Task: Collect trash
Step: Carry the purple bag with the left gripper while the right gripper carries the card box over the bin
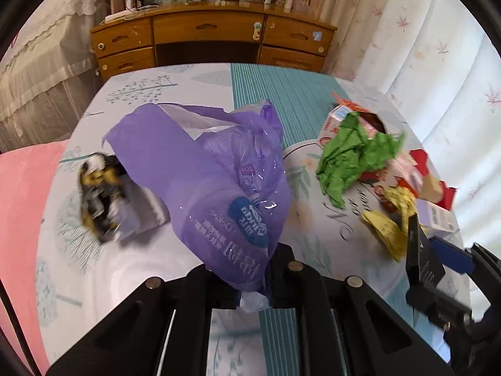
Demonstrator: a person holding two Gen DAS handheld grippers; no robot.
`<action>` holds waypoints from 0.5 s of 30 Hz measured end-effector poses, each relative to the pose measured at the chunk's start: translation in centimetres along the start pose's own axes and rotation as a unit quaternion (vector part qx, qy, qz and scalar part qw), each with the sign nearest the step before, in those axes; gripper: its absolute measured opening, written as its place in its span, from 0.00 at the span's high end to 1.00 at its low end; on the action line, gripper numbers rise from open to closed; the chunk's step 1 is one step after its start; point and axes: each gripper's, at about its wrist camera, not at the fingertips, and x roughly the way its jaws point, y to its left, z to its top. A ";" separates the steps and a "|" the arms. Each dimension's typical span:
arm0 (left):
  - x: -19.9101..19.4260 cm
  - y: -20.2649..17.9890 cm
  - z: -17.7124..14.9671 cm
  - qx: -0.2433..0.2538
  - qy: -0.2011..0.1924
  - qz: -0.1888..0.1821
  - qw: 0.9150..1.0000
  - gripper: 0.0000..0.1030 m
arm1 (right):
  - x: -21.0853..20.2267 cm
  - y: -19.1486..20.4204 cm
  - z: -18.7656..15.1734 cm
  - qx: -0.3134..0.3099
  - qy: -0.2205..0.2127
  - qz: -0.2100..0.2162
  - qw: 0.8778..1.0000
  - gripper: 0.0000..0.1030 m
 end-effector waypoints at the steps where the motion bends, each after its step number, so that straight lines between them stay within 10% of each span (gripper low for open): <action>1: -1.2 0.0 -0.6 0.001 -0.005 -0.005 1.000 0.92 | -0.5 0.1 -0.2 0.000 -0.002 0.001 1.000 0.41; 15: -17.5 -3.1 -11.8 0.064 -0.039 -0.054 0.996 0.92 | -11.5 5.3 -6.6 -0.012 -0.034 0.034 0.999 0.41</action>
